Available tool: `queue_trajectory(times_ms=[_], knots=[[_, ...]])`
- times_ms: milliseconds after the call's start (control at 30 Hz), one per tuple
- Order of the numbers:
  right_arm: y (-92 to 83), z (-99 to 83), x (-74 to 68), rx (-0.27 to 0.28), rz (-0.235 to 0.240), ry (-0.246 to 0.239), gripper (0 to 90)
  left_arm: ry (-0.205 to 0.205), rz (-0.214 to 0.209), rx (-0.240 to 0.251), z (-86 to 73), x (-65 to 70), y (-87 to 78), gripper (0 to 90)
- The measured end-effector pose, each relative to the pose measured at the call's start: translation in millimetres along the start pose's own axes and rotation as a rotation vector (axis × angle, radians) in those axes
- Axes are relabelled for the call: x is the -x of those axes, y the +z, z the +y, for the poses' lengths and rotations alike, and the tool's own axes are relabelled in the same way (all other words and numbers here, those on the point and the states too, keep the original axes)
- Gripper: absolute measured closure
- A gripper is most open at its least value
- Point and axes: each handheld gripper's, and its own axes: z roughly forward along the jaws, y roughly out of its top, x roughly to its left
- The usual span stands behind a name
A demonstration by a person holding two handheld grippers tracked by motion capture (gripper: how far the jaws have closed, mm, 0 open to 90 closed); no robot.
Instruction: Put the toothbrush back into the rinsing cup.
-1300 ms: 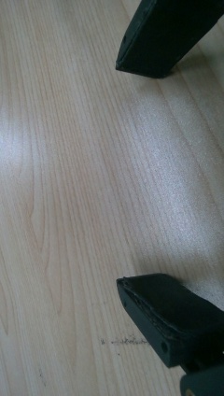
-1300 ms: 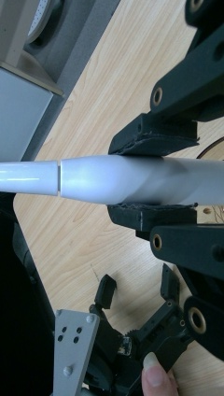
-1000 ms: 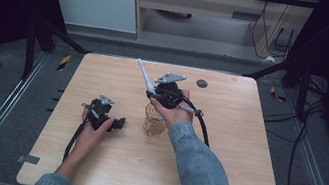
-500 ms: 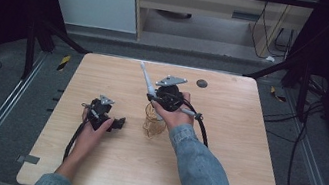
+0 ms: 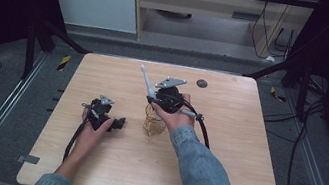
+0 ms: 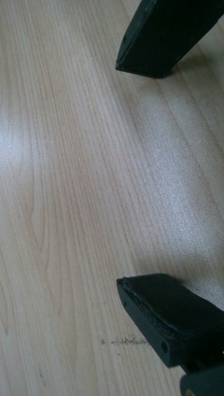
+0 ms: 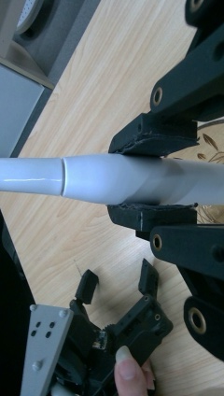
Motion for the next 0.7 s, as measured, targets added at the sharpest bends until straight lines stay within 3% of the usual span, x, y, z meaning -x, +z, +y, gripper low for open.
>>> queue_trajectory(times_ms=[700], knots=[[4.8,-10.3,-0.8,-0.044,0.017,-0.004,66.4,0.0,0.0,0.0,0.0,0.0,0.0,0.0]])
